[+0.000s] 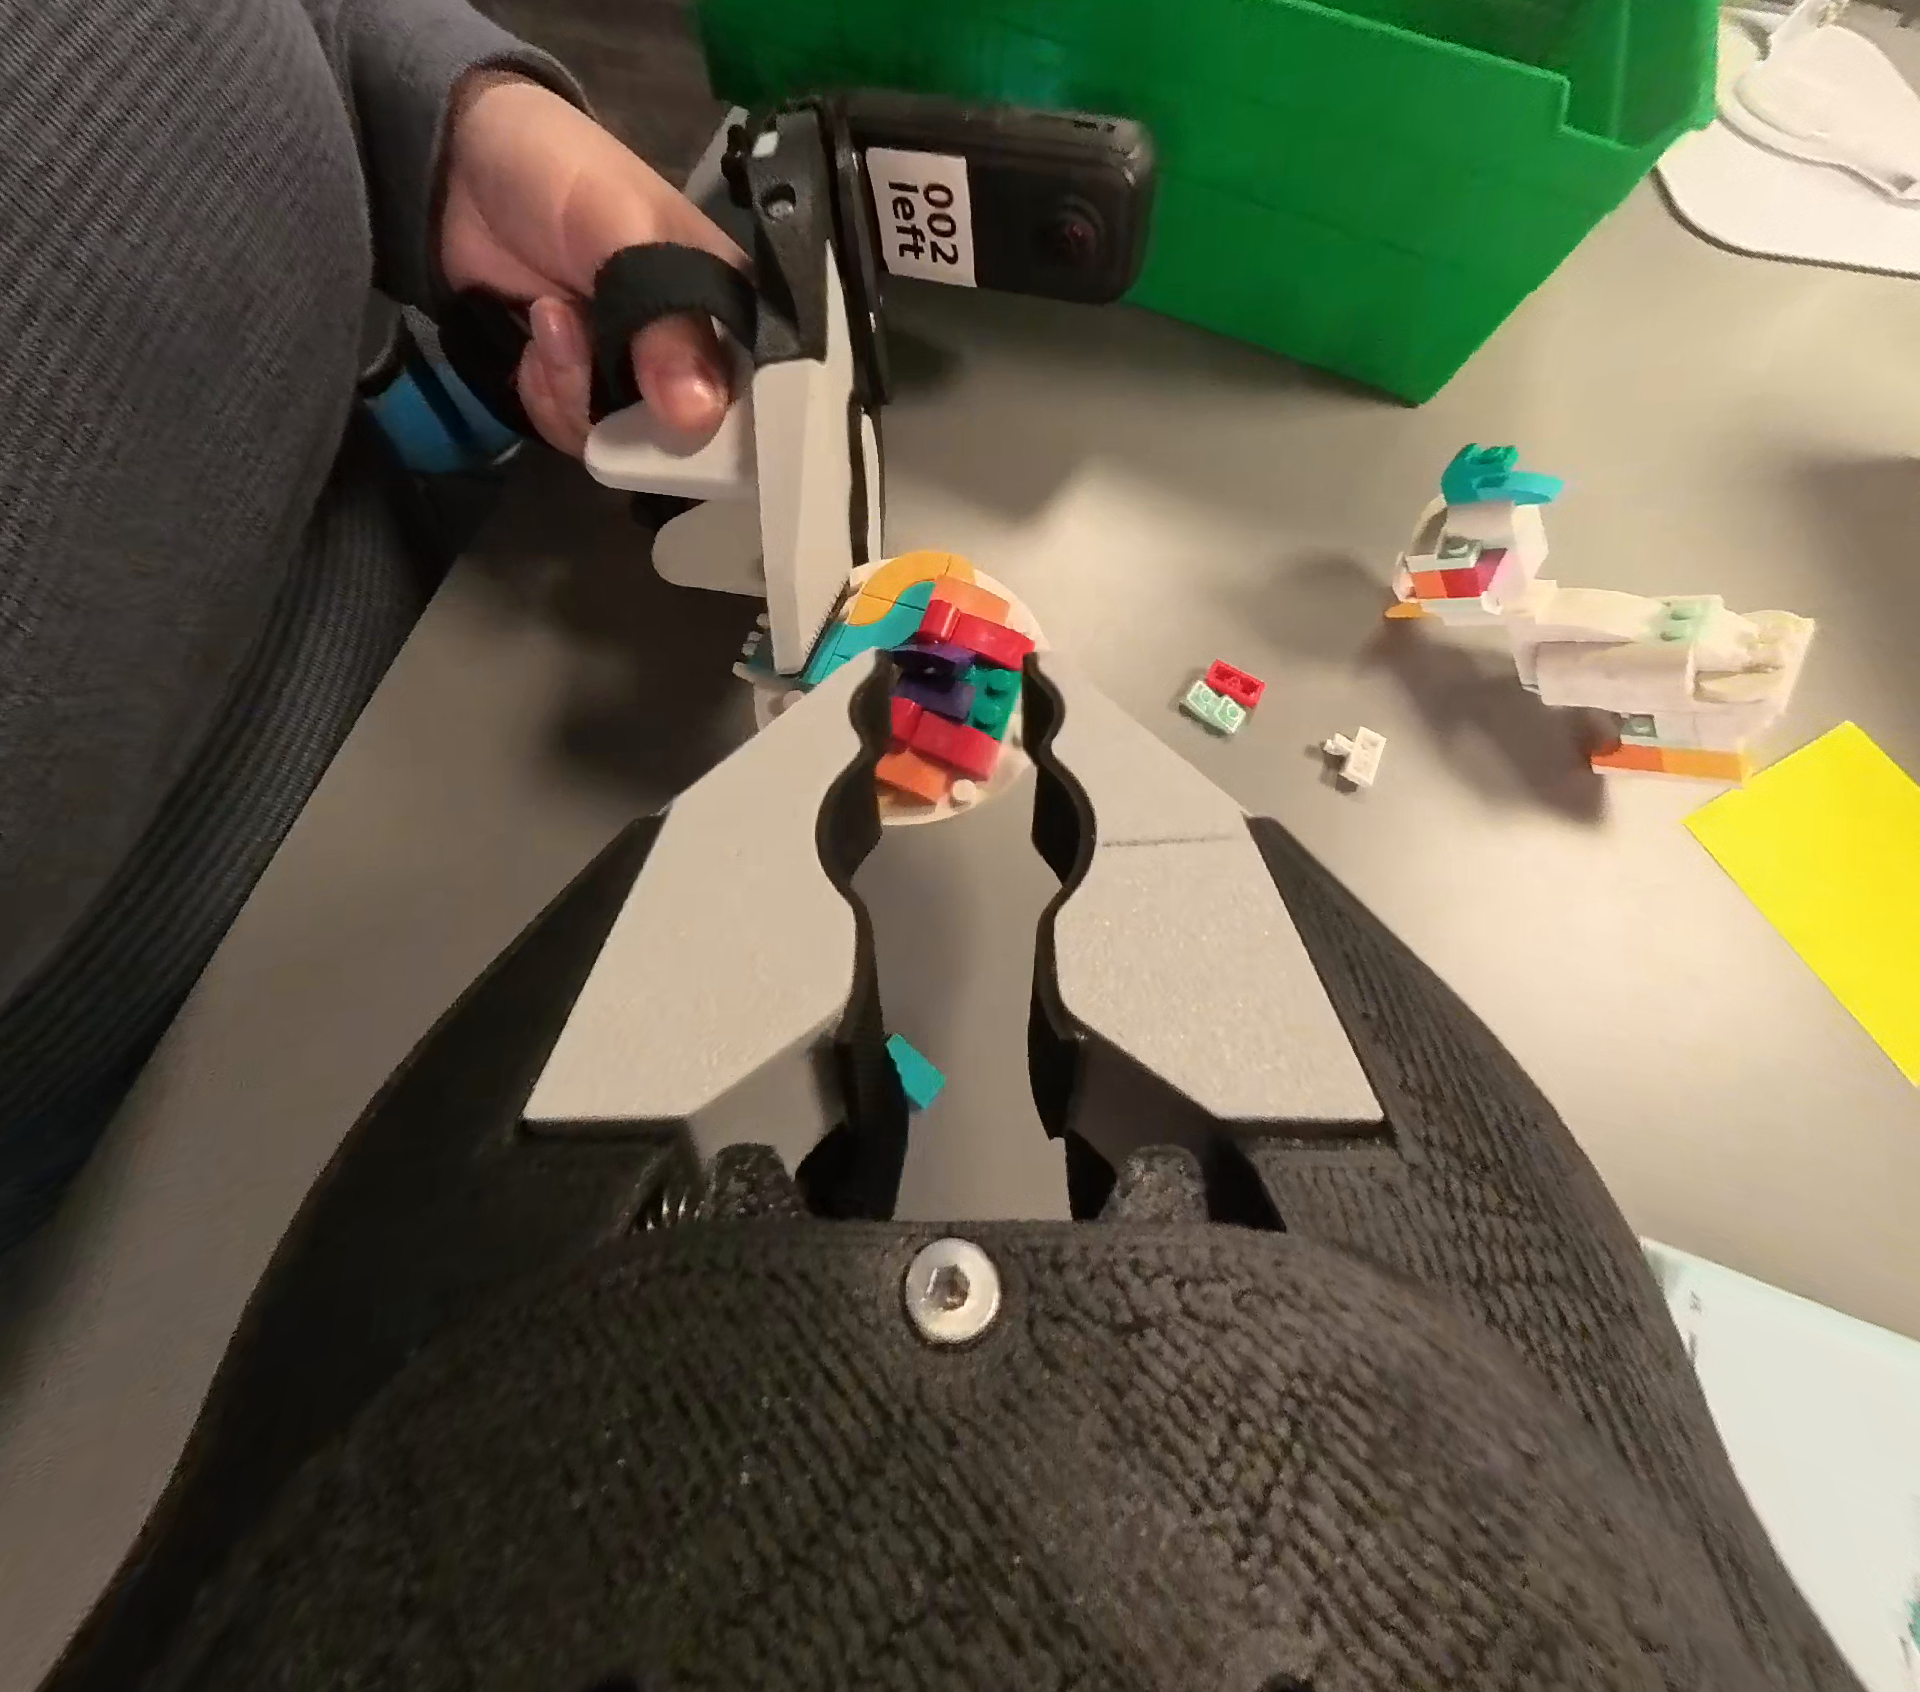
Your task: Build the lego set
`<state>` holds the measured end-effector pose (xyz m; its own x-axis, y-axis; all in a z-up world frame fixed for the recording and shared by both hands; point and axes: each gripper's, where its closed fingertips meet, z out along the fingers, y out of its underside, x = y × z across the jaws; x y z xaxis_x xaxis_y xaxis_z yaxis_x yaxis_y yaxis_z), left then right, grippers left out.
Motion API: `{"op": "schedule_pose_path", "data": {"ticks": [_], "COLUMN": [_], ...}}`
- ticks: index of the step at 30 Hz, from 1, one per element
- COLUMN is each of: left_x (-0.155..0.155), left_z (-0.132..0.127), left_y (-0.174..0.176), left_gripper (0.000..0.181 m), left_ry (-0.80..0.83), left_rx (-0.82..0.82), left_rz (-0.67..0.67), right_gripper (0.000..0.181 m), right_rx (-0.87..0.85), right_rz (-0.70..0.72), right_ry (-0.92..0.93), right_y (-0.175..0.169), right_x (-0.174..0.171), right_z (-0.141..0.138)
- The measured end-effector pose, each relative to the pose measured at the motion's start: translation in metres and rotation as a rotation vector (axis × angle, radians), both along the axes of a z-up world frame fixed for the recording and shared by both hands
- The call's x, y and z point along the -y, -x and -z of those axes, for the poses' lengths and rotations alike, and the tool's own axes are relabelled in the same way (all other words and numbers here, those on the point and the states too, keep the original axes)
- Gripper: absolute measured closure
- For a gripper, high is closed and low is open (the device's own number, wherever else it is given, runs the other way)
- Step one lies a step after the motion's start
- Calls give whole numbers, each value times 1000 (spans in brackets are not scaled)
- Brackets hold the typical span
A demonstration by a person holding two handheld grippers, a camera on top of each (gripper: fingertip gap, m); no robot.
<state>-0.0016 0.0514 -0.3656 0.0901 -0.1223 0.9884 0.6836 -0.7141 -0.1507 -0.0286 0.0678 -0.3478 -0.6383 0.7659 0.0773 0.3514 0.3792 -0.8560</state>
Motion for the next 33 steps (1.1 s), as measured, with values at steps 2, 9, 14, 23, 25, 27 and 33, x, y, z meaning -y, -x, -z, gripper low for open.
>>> {"op": "schedule_pose_path", "data": {"ticks": [2, 9, 14, 23, 25, 27, 33], "left_x": [0, 0, 0, 0, 0, 0, 0], "left_z": [0, 0, 0, 1, 1, 1, 1], "left_y": [0, 0, 0, -1, -1, -1, -1], "left_gripper": [166, 166, 166, 166, 167, 167, 167], "left_ry": [1, 0, 1, 3, 3, 3, 3], "left_rx": [-2, -5, -5, -8, -9, -9, -11], "left_rz": [0, 0, 0, 1, 1, 1, 3], "right_gripper": [161, 166, 167, 164, 163, 163, 163], "right_rx": [9, 28, 32, 55, 56, 43, 55], "right_rz": [23, 48, 69, 120, 142, 168, 228], "right_ry": [-14, -86, -82, -105, -142, -197, -307], "right_y": [1, 2, 3, 1, 2, 3, 2], "right_x": [0, 1, -4, -2, 1, 3, 2], "right_z": [1, 9, 8, 0, 1, 2, 8]}}
